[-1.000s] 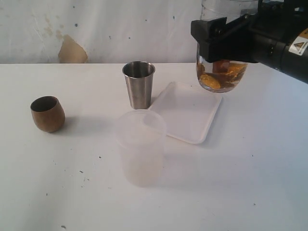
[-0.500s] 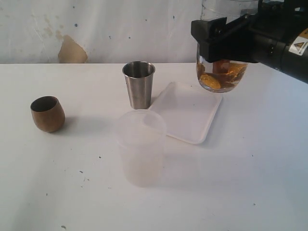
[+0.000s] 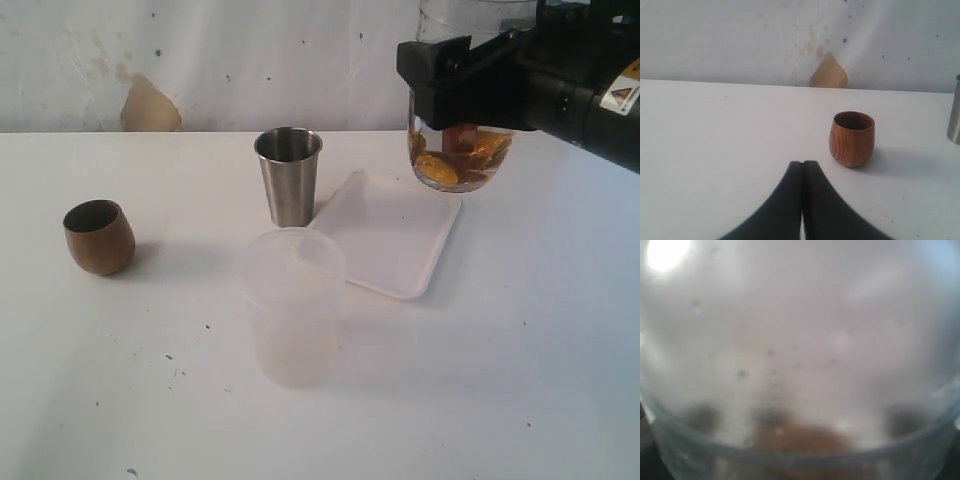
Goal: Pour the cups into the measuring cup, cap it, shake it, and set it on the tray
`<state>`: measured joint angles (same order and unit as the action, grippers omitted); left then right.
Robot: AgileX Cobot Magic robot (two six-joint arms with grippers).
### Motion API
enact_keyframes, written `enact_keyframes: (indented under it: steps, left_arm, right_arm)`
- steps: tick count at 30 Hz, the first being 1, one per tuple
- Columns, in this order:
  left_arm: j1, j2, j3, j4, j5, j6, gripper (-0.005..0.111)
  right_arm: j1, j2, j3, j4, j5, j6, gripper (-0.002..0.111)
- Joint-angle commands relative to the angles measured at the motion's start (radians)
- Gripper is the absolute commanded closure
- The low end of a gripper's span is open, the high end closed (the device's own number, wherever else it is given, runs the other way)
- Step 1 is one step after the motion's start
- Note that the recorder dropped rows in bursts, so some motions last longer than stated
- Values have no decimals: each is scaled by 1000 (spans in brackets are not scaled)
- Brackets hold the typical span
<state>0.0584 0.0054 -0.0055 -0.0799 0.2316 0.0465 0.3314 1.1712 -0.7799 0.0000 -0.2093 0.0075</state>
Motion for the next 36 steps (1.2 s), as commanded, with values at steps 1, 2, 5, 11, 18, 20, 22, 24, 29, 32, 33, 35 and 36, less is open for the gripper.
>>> enact_keyframes:
  steps: [1, 2, 5, 11, 18, 20, 22, 24, 29, 32, 33, 35, 36]
  left_arm:
    - [1, -5, 6, 6, 0, 3, 107]
    - [1, -5, 6, 6, 0, 3, 107]
    - [1, -5, 6, -9, 1, -3, 107]
    - [1, -5, 6, -9, 1, -1, 107]
    - [1, -5, 6, -9, 1, -1, 107]
    - [1, -5, 6, -9, 1, -1, 107]
    - [1, -5, 6, -9, 1, -1, 107]
    - [1, -5, 6, -9, 1, -1, 107]
    - [1, -5, 6, -9, 1, -1, 107]
    - [1, -5, 6, -9, 1, -1, 107]
    - [1, -5, 6, -9, 1, -1, 107]
    - [1, -5, 6, -9, 1, 1, 107]
    - [1, -5, 6, -9, 1, 1, 107]
  right_arm:
    - [-1, -20, -15, 0, -83, -7, 108]
    - [-1, -20, -15, 0, -83, -7, 108]
    - [-1, -20, -15, 0, -83, 6, 108]
    - [-1, -20, -15, 0, -83, 15, 108]
    - [-1, -20, -15, 0, -83, 15, 108]
    - [-1, -20, -15, 0, -83, 15, 108]
    - [-1, -20, -15, 0, -83, 15, 108]
    - [-1, -20, -15, 0, -83, 15, 108]
    - [-1, -16, -15, 0, -180, 27, 108]
    - [-1, -16, -15, 0, -184, 87, 108]
    - [-1, -18, -15, 0, -175, 119, 108]
    - [-1, -18, -15, 0, -177, 153, 108]
    - [-1, -18, -15, 0, -189, 153, 108]
